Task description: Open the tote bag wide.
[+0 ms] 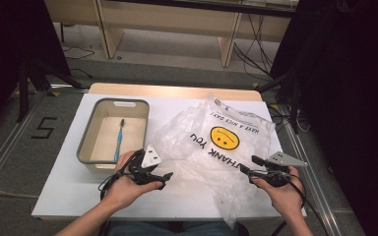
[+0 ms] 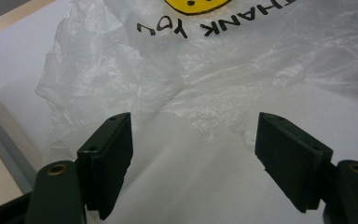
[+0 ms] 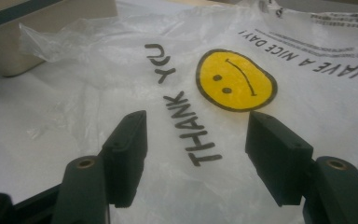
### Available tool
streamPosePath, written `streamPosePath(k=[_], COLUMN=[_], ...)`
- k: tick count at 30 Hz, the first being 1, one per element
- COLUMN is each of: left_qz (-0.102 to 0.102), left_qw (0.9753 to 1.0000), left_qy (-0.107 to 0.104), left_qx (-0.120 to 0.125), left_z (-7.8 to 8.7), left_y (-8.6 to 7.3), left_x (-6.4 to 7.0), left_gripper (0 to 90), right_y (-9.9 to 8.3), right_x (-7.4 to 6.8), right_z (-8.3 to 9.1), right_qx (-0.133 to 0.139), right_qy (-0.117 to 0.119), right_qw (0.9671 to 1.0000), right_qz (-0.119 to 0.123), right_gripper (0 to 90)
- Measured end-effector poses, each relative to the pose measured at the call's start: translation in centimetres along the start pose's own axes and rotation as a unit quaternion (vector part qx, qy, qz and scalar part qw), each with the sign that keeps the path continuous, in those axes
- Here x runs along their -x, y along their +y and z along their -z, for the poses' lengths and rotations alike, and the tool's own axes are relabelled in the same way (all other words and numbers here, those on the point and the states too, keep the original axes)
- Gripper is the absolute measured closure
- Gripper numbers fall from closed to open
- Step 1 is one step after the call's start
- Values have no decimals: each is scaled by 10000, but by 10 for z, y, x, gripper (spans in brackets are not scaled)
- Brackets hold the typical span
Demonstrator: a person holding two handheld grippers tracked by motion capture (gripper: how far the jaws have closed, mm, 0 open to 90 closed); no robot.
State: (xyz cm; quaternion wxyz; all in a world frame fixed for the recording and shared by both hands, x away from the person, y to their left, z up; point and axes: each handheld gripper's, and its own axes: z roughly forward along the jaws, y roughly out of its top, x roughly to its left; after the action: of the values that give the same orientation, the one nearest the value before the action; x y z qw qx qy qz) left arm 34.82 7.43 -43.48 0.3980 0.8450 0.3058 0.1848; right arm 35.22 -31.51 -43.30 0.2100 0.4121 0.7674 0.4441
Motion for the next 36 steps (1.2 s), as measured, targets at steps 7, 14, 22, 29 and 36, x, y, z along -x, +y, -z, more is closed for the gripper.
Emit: streamPosePath(k=[7, 14, 22, 29, 36], left_qz=[-61, -122, -158, -174, -157], left_qw=[9999, 9997, 9994, 9993, 9992], left_qy=[-88, -134, -173, -199, -222], left_qx=[-114, -177, -247, -282, -280], left_z=[-6, -11, -14, -17, -18], left_y=[-4, -5, -7, -8, -8], left_x=[5, 9, 11, 12, 12], left_gripper=[270, 268, 267, 267, 267], right_y=[8, 19, 29, 33, 36], right_x=[-11, -21, -33, -38, -41], right_z=[-15, -29, -45, -55, -61], right_qx=[-46, -22, -68, -134, -143], right_qy=[159, 286, 427, 500, 546], right_qw=[9997, 9991, 9980, 9972, 9969], right_qz=[166, 322, 466, 544, 554], right_gripper=[409, 414, 413, 403, 399])
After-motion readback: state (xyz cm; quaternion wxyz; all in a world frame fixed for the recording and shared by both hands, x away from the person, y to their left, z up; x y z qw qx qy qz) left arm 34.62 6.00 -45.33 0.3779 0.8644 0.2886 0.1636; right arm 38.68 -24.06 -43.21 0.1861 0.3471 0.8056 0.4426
